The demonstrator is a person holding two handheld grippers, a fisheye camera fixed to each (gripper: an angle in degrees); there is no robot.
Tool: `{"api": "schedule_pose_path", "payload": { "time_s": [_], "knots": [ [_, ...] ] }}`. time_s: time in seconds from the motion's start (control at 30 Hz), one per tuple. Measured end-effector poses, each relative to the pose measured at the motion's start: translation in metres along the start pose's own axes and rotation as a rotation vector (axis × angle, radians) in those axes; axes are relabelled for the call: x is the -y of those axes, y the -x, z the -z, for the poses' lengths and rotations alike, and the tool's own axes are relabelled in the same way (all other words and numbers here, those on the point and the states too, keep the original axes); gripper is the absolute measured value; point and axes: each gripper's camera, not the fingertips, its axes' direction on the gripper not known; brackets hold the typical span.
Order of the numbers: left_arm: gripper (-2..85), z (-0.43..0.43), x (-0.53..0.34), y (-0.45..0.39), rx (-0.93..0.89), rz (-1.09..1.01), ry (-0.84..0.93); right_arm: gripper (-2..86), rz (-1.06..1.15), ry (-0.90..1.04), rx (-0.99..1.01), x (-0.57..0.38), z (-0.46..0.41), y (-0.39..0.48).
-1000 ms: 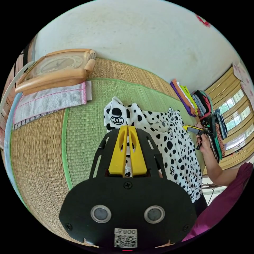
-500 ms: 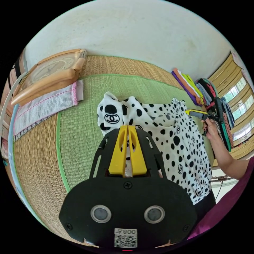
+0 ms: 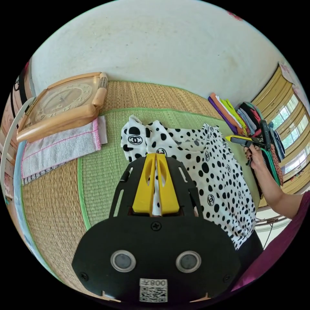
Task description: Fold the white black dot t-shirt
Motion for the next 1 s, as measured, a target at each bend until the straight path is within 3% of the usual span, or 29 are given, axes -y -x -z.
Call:
{"api": "schedule_pose_path", "payload": {
  "time_s": [0.27, 0.4, 0.7, 0.87, 1.0],
  "knots": [
    [0.2, 0.017, -0.073, 0.013, 0.111, 0.052, 0.127, 0.0, 0.01, 0.119, -0.005, -0.102, 0.008, 0.019],
    [0.7, 0.035, -0.087, 0.033, 0.124, 0.144, 0.079, 0.1, -0.066, 0.12, 0.043, -0.11, 0.003, -0.002],
    [5.5, 0.064, -0.143, 0.023, -0.048, 0.195, 0.1, 0.8, -0.154, 0.058, 0.069, -0.153, 0.033, -0.004],
    [1.7, 0.069, -0.169, 0.021, -0.036, 0.22, 0.15, 2.5, -0.228, 0.089, 0.098, -0.184, 0.038, -0.011],
    [0.6, 0.095, -0.181, 0.038, -0.115, 0.288, 0.053, 4.1, -0.267, 0.108, 0.118, -0.202, 0.039, -0.013]
  ]
}}
